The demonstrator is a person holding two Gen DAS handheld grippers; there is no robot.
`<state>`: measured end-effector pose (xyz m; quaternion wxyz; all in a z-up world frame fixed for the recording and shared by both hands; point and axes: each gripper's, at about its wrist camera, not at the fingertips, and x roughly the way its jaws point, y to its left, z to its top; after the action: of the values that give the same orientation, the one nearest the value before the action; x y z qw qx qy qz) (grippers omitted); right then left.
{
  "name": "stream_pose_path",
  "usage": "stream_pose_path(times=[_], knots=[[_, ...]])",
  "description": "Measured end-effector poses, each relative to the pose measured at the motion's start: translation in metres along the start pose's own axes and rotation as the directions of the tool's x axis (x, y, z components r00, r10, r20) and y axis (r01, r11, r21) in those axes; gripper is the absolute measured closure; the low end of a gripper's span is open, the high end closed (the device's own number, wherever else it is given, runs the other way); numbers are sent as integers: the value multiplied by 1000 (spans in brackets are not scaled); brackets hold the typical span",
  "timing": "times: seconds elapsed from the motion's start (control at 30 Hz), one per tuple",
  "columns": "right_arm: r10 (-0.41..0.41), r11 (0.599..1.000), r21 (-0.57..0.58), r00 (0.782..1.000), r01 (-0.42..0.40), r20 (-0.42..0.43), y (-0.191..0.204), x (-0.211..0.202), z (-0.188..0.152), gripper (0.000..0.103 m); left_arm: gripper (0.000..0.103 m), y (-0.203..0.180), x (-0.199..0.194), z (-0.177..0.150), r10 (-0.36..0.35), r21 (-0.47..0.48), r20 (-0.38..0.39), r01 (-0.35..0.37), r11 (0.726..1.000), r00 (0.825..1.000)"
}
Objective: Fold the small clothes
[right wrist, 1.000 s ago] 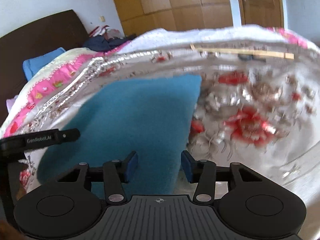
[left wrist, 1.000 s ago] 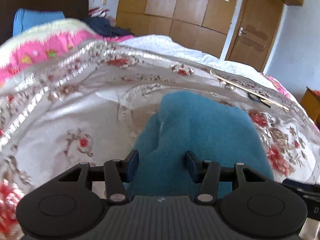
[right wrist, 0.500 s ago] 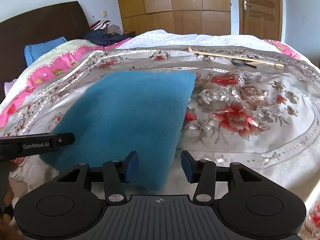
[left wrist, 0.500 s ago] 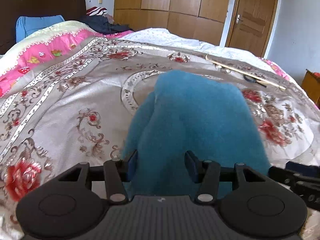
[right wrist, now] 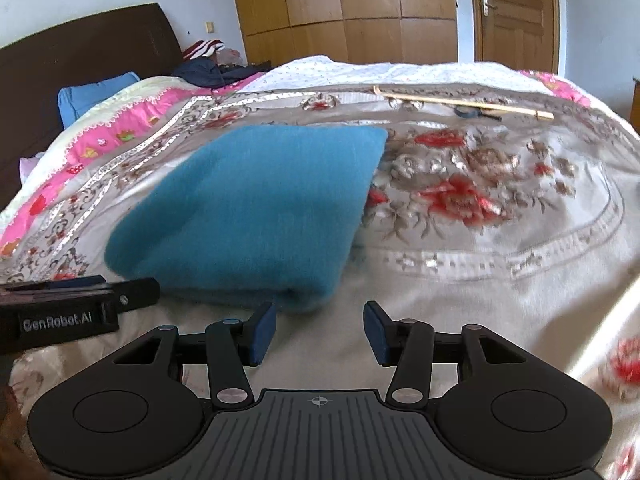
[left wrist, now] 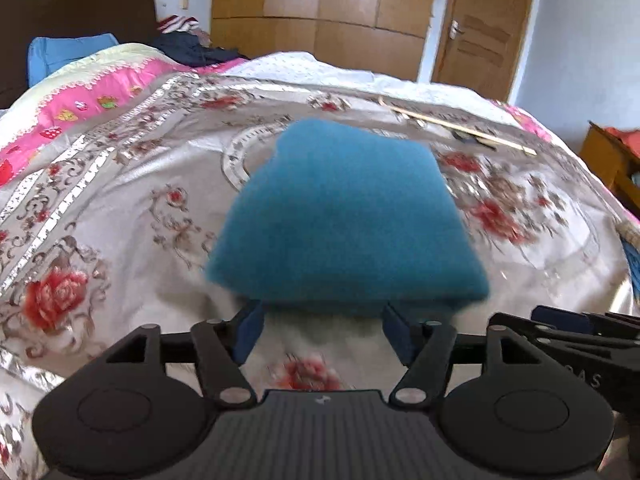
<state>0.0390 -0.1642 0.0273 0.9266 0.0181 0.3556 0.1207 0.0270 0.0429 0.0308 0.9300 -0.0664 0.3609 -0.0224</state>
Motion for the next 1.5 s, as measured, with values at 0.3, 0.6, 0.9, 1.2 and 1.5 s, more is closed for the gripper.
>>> stream_pose_path(times=[0.3,0.6,0.9,1.2,1.5], knots=[[7,1000,6,999,-6,-47,2,1,-24,55,23,-12,9,-16,15,61,-80,-10,998,997],[12,1000,19,998,-11,-57,3,1,-27,52,12,-18,11,-20,45,112,-92,-35,993,995],[21,999,28,996,-19,-81,5,8,-34,52,11,-20,15,-20,100,137,-109,-85,987,989],[24,999,24,997,-22,-79,7,8,-35,52,11,-23,17,-22,137,180,-118,-115,977,984],[22,1000,22,996,-21,-81,7,9,-36,52,11,-21,17,-22,144,181,-132,-119,976,981]])
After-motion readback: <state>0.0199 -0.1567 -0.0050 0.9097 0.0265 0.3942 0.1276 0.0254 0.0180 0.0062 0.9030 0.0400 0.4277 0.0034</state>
